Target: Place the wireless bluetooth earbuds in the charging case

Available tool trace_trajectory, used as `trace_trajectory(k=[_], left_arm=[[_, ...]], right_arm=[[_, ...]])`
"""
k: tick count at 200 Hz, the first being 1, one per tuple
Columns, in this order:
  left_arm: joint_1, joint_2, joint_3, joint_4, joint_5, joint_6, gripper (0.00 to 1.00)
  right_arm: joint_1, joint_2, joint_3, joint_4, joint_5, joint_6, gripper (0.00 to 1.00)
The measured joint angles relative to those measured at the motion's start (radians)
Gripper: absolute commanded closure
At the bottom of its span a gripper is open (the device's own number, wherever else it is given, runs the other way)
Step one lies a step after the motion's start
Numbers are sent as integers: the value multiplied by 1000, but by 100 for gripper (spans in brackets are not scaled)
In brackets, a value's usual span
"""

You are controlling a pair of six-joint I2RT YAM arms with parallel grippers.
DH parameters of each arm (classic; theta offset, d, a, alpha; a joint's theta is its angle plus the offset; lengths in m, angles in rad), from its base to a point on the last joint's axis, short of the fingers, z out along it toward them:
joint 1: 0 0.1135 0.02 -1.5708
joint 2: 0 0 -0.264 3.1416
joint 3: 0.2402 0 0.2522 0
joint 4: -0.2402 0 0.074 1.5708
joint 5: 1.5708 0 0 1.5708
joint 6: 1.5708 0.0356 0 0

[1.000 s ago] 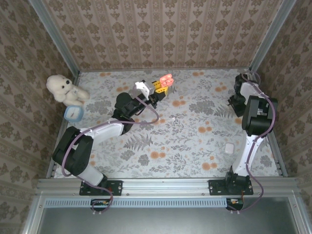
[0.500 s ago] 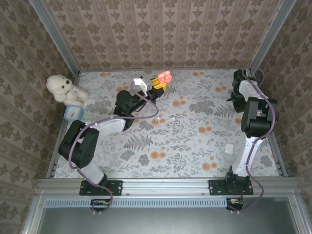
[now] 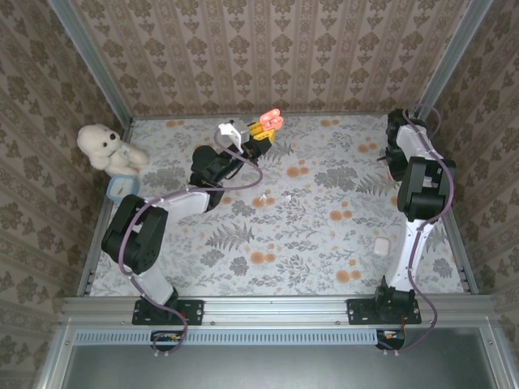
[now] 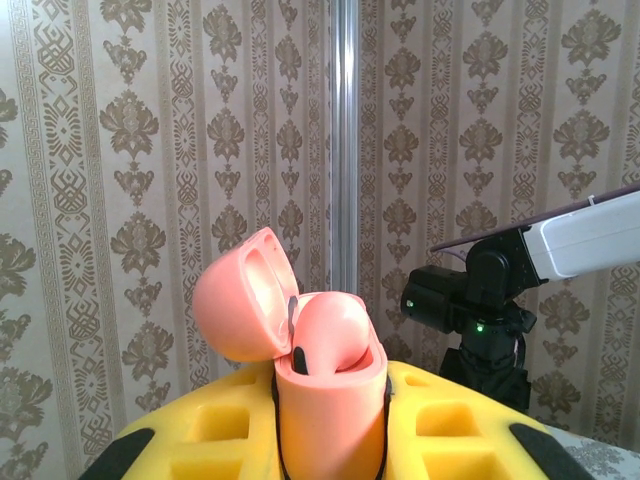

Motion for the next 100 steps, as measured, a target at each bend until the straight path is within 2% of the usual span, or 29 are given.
trace_trajectory(k=[100], left_arm=[[22,21,47,14,-2,-29,100]], right_arm=[[11,96,135,-114,7,19,43]])
